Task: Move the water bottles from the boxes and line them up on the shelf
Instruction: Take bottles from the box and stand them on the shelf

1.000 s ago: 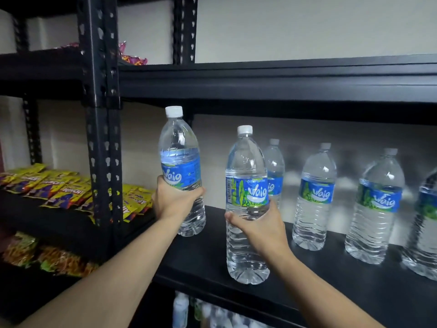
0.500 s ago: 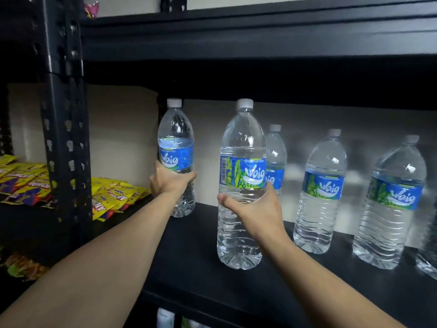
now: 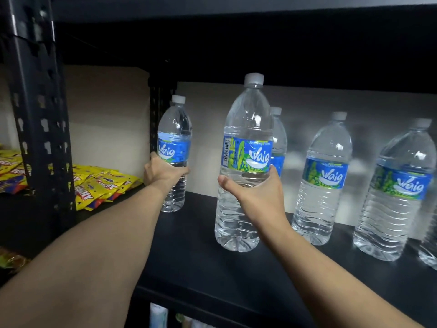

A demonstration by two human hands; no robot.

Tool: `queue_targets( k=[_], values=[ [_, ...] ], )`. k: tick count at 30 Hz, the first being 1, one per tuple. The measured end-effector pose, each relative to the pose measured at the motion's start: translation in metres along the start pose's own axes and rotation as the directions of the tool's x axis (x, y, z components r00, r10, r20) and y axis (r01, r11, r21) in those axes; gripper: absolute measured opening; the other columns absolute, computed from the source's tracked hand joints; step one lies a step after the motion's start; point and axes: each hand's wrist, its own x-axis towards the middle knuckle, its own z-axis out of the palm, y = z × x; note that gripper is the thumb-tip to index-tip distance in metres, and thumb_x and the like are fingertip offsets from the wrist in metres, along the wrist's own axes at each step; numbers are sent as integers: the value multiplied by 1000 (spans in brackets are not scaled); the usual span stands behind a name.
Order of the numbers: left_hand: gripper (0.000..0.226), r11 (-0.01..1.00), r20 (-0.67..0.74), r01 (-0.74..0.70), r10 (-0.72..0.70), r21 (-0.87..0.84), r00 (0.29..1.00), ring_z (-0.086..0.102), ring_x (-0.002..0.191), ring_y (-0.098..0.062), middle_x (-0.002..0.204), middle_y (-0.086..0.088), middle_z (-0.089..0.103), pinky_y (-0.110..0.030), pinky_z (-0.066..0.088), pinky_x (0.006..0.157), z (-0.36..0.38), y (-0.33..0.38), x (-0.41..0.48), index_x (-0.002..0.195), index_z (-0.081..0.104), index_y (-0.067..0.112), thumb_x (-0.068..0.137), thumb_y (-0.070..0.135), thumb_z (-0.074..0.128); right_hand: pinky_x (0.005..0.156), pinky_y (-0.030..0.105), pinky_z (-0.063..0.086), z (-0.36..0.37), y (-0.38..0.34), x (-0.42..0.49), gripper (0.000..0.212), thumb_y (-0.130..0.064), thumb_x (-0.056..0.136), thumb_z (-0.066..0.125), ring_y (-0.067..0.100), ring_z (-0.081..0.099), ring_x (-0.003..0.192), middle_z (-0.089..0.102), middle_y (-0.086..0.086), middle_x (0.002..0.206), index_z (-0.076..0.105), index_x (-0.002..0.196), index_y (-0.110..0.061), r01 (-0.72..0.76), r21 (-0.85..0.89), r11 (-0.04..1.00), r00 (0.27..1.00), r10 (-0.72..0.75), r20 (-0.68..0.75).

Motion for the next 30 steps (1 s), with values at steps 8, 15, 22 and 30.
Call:
queue_targets(
  k=[8, 15, 22, 30],
  values=[
    [85, 996, 85, -49, 43, 69, 995, 55, 116, -34, 123, -13, 58, -37, 45, 86, 7, -16, 1, 125, 41, 12, 63, 48, 86, 97, 39, 52, -4, -2, -9, 79, -55, 47, 88, 11, 67, 101, 69, -11, 106, 54, 114, -30, 20, 5, 1000, 1000, -20, 15],
    [90, 994, 91, -87, 81, 62, 993, 51, 121, -35, 134, -16, 49, -43, 45, 93, 17, -25, 8, 128, 32, 8, 67, 48, 85, 97, 35, 51, -7, -3, -10, 76, -47, 53, 92, 10, 66, 101, 69, -12, 107, 53, 116, -28, 27, -8, 1000, 1000, -27, 7],
    [104, 992, 157, -94, 79, 88, 984, 44, 129, -36, 145, -17, 37, -45, 41, 101, 24, -35, 16, 139, 21, 8, 67, 48, 85, 89, 30, 50, -7, -8, -8, 71, -43, 55, 93, 11, 66, 99, 68, -11, 104, 54, 112, -26, 34, 0, 999, 999, -34, 2],
    [115, 994, 243, -69, 47, 81, 969, 38, 135, -37, 153, -17, 26, -43, 37, 105, 19, -35, 15, 149, 8, 9, 72, 49, 81, 95, 39, 52, 0, -5, -7, 80, -54, 47, 89, 14, 66, 101, 69, -10, 104, 53, 113, -27, 29, -5, 1000, 999, -29, -22]
  ],
)
